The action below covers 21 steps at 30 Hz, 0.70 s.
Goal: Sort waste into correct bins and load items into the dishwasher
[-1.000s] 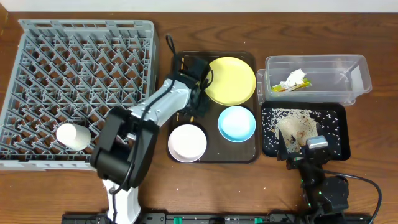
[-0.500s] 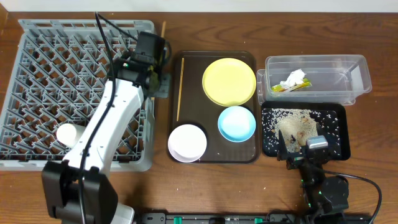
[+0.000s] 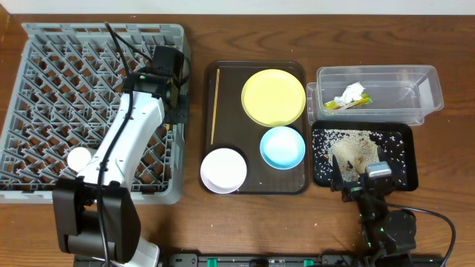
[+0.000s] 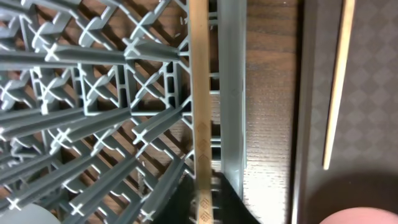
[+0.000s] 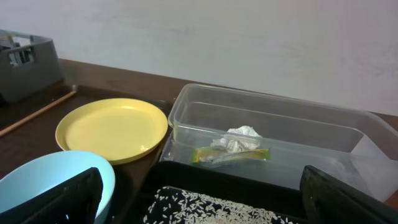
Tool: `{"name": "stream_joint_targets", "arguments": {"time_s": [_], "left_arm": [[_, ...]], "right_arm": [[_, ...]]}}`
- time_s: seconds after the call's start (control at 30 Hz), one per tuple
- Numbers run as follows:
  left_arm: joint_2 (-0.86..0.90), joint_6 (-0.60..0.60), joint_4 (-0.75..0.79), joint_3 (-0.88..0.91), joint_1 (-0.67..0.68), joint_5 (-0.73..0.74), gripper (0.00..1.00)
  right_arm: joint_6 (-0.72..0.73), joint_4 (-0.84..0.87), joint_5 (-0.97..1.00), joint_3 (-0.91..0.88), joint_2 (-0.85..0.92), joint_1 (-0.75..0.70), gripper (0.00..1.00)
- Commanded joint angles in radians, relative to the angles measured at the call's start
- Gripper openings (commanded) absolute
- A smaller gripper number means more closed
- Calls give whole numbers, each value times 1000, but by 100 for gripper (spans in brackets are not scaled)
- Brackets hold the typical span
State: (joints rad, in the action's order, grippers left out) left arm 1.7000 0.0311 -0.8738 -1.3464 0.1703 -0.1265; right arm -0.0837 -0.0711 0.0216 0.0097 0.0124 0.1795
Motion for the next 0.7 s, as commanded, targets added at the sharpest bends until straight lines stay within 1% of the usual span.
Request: {"name": "stream_joint_targets", "arguments": {"time_s": [0.0,0.03,0.1,0.23,0.3,0.4,0.43,0.53,0.6,0.67], "left_arm": [[-11,33,-2,1,-5,-13,49],[-15,33,-5,-3,-3,1,51],[-26,33,-11,-16,3,67,51],[-39,33,27,-27,40,282,46],[-33,33,64,-23,70,340,44],[-14,9,140,-2,129,340,44],[-3,7,157,4,146,320,44],[68,11,195,6,192,193,44],[106,11,225,6,201,159,44],[142,17,259,6,200,159,44]], "right_arm": [[12,0,-4,-5,-6,-10,99],[12,0,-4,-5,-6,-10,99],[12,0,-4,-5,-6,-10,99],[12,0,-4,-5,-6,-10,99],[12,0,-4,-5,-6,-10,99],[12,0,-4,-5,-6,-10,99],[12,0,-4,-5,-6,-10,99],[12,0,-4,-5,-6,-10,99],[12,0,-4,-5,-6,-10,99],[12,0,-4,-5,-6,-10,99]]}}
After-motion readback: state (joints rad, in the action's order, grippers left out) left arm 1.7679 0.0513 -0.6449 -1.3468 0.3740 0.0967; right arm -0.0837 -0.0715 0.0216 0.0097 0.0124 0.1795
